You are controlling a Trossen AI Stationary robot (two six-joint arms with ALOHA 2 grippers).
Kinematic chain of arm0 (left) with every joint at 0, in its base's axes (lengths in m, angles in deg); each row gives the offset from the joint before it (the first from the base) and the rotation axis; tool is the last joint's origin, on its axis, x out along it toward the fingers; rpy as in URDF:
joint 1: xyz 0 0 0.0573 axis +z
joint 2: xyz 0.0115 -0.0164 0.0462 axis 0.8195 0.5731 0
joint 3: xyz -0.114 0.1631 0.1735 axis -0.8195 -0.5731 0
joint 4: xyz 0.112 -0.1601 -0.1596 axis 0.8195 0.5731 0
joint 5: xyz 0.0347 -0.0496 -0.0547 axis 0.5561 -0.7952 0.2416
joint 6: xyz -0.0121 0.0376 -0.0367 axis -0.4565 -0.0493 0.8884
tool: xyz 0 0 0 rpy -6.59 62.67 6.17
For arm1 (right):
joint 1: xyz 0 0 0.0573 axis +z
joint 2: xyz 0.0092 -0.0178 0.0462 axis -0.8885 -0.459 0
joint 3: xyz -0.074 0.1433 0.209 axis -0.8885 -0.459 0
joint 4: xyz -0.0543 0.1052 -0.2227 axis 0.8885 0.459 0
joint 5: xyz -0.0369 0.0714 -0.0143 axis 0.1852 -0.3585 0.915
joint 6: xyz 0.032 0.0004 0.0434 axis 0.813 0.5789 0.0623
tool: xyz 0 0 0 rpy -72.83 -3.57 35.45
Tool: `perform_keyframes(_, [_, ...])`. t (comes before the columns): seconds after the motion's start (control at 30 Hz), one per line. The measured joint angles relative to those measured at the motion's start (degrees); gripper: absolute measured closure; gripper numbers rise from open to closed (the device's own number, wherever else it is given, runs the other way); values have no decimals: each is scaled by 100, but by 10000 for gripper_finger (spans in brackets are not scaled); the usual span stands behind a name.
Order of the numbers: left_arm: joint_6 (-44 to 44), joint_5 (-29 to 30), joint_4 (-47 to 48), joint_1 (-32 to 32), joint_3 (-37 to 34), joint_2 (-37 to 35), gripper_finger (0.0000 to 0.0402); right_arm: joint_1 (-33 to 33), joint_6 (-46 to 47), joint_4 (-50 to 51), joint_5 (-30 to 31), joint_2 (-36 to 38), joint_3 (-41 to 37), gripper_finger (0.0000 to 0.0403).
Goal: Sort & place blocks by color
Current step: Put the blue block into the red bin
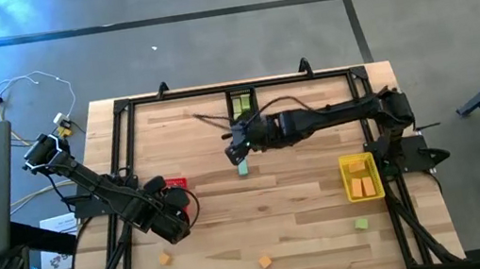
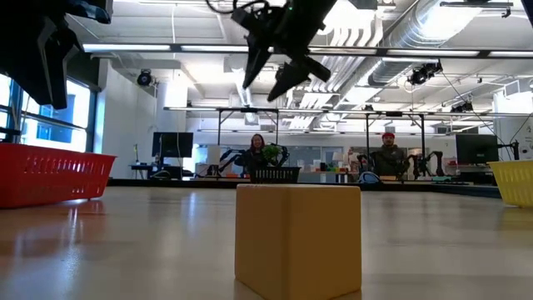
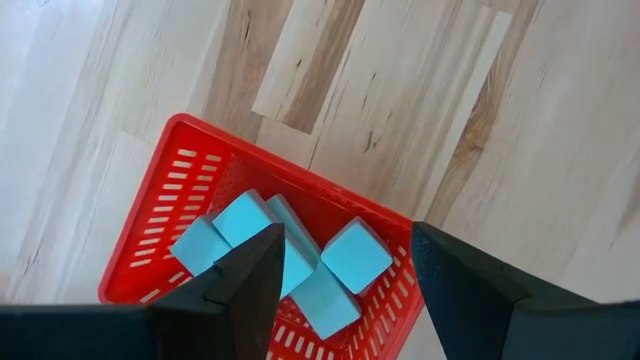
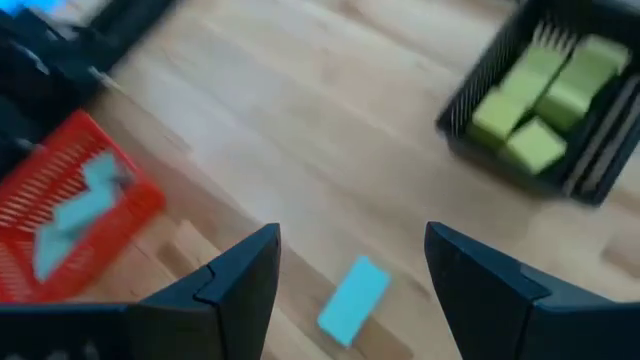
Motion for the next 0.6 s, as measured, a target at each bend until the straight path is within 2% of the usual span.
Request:
perform_keyframes(0.3, [-55,94,-6,1,0,0,197,319,692,154,-89,-528,-9,170])
perform_keyframes(0.6, [-57,140,-15,1,0,0,197,418,1009,135,-48,-996,-9,170])
